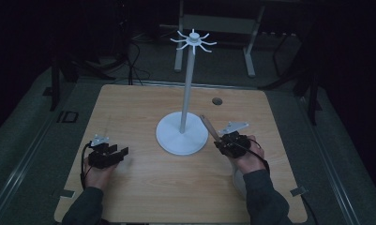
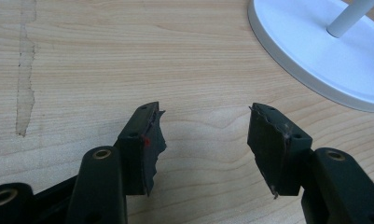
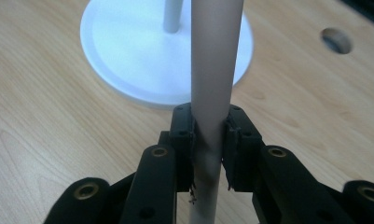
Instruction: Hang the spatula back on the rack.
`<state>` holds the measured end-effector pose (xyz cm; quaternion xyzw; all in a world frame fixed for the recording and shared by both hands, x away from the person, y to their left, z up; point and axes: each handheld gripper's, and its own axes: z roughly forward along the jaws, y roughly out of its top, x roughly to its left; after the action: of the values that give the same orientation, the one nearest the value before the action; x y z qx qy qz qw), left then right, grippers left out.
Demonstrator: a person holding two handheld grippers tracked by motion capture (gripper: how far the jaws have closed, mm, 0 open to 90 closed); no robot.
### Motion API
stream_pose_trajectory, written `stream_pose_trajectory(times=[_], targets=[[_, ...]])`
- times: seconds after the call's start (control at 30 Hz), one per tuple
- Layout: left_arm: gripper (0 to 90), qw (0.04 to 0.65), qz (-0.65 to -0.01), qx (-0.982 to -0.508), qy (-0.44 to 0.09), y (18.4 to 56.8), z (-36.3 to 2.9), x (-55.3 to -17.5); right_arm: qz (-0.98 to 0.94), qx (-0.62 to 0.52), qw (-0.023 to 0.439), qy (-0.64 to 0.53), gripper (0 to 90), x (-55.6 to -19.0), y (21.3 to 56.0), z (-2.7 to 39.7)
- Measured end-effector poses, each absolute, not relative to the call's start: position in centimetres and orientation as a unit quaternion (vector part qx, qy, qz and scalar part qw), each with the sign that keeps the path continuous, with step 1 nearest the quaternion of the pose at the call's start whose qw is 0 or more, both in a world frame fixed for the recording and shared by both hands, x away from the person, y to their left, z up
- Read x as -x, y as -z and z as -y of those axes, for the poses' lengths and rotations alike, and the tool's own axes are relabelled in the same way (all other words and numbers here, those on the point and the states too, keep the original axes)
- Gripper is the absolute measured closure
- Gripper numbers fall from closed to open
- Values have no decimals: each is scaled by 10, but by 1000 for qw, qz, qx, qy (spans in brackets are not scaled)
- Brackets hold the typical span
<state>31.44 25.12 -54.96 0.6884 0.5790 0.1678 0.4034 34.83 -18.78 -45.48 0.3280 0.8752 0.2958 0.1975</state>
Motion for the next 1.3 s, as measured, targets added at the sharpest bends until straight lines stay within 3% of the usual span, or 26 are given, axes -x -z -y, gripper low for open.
stream_pose_trajectory(times=[0.57,1.3], targets=[[447,404,-579,-688,-168,549,-251,-314,-825,-344,246,-375,756,-329,430,210],[447,404,-578,-689,-168,549,-251,-314,-779,-354,260,-447,755,-324,408,213]])
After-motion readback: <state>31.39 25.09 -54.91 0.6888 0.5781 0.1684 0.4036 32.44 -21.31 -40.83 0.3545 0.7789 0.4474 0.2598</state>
